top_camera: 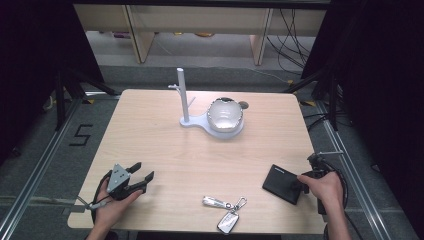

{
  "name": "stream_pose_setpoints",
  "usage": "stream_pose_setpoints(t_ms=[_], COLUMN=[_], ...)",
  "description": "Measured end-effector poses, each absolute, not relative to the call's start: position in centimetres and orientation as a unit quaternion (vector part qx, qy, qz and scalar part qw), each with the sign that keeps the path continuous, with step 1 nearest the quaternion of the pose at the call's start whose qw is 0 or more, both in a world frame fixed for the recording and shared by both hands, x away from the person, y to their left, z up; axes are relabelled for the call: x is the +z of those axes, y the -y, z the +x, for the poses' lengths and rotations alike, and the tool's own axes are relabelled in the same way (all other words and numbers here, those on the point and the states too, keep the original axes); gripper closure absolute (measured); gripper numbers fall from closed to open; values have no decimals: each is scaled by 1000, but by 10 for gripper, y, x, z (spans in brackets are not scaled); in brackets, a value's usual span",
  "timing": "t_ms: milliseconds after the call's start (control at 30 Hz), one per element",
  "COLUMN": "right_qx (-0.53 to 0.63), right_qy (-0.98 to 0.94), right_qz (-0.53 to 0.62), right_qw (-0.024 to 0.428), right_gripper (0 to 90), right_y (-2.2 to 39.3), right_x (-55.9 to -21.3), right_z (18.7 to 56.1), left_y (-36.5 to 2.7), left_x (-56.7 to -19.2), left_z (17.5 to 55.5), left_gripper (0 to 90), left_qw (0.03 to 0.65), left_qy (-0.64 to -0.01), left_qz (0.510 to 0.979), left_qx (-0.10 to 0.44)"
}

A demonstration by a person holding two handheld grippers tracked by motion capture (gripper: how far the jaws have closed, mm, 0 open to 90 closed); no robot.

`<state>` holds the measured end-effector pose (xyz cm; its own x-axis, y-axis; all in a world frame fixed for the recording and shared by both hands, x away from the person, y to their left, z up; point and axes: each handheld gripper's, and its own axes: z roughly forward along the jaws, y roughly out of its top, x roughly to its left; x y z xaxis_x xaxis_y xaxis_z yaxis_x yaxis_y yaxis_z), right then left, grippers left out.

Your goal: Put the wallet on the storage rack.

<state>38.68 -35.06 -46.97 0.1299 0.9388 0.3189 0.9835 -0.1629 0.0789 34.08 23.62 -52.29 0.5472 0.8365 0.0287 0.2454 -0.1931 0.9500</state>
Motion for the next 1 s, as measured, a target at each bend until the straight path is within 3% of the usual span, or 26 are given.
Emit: stream_pose_setpoints(t_ms=[233,333,400,500,600,633,667,700,900,1000], right_qx=[-174,-191,-185,-185,-191,-189,-189,-195,-191,-197], right_qy=[674,748,764,830,847,857,857,861,873,879], right_qz=[-716,-635,-618,-519,-483,-455,-455,-432,-378,-356], right_qw=[47,-22,-31,-90,-115,-151,-151,-183,-241,-249], right_gripper=[786,802,804,811,816,817,817,817,817,817], right_y=[328,313,306,281,273,265,265,259,249,248], right_x=[-451,-426,-418,-393,-382,-371,-371,-365,-361,-362], right_z=[390,391,391,394,394,395,395,397,404,410], left_y=[-236,-236,-236,-236,-236,-236,-236,-236,-236,-236], left_x=[-523,-523,-522,-523,-523,-522,-522,-522,-523,-522], left_z=[341,341,340,340,340,339,339,340,340,339], left_gripper=[386,383,383,381,380,379,379,379,378,378], left_qw=[514,514,506,509,512,506,506,507,508,506], left_qy=[-374,-374,-379,-375,-373,-377,-377,-377,-375,-375], left_qz=[715,715,718,718,717,719,719,719,719,720], left_qx=[291,290,291,292,291,291,291,290,291,292])
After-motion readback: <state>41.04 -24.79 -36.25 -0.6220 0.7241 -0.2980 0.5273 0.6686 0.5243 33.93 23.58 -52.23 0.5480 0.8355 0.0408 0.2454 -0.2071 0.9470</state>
